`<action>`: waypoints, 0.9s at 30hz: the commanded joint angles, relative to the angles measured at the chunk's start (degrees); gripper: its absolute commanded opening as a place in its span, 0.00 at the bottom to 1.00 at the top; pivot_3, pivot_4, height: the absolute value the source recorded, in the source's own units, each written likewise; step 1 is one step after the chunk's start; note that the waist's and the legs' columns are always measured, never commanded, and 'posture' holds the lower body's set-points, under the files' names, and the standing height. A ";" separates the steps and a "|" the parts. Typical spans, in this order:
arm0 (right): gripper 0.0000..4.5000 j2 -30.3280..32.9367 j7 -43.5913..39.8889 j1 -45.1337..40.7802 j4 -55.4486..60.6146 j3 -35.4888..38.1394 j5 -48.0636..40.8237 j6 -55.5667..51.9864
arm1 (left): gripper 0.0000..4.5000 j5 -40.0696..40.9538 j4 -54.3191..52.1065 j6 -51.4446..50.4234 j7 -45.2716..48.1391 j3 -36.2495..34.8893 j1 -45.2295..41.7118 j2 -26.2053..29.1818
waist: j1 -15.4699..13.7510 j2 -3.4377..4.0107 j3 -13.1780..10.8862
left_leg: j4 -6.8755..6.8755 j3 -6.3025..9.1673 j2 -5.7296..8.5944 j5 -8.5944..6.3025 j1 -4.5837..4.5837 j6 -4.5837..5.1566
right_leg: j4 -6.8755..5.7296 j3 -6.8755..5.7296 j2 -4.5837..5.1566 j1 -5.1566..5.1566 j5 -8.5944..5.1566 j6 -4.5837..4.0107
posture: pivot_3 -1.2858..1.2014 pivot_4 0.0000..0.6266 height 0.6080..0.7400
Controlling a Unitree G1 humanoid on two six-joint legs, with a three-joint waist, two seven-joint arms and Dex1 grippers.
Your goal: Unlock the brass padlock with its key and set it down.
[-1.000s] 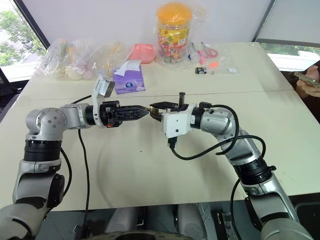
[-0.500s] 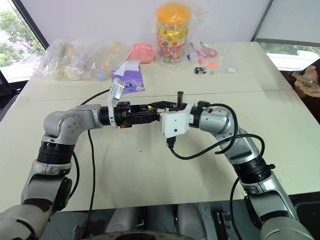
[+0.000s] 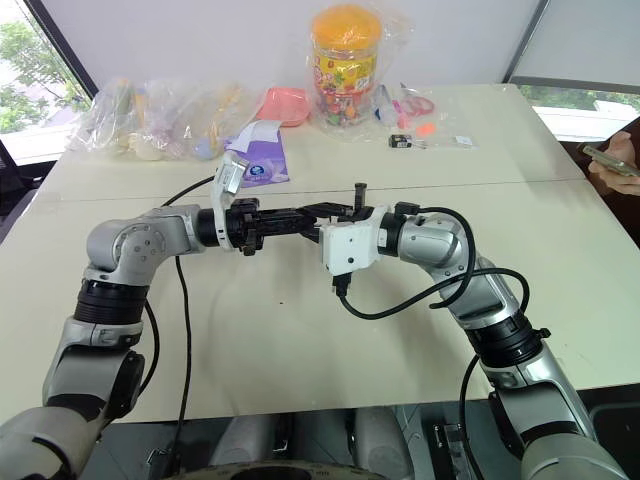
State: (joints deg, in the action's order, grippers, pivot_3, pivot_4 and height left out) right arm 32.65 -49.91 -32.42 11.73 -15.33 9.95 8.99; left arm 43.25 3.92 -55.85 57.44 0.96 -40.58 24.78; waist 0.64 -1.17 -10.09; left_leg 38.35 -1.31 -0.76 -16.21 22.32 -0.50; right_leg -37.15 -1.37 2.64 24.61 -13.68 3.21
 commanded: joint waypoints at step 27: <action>0.00 -1.41 6.69 -0.73 18.74 17.27 -42.92 -61.39 | 0.00 -0.57 0.03 0.93 7.96 0.51 -3.64 3.82 | -0.03 0.00 0.00 | -0.03 0.03 -0.02 -0.01 0.02 0.01 | 0.04 -0.01 0.02 0.00 0.00 0.00 | 0.52 0.24 0.98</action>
State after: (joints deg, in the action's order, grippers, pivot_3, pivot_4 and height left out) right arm 31.38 -44.05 -32.21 28.75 1.41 -31.73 -52.14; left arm 41.74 5.04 -54.76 64.33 1.60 -42.92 28.17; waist 0.61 -1.18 -10.09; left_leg 38.32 -1.28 -0.78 -16.22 22.34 -0.49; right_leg -37.10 -1.38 2.66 24.60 -13.68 3.21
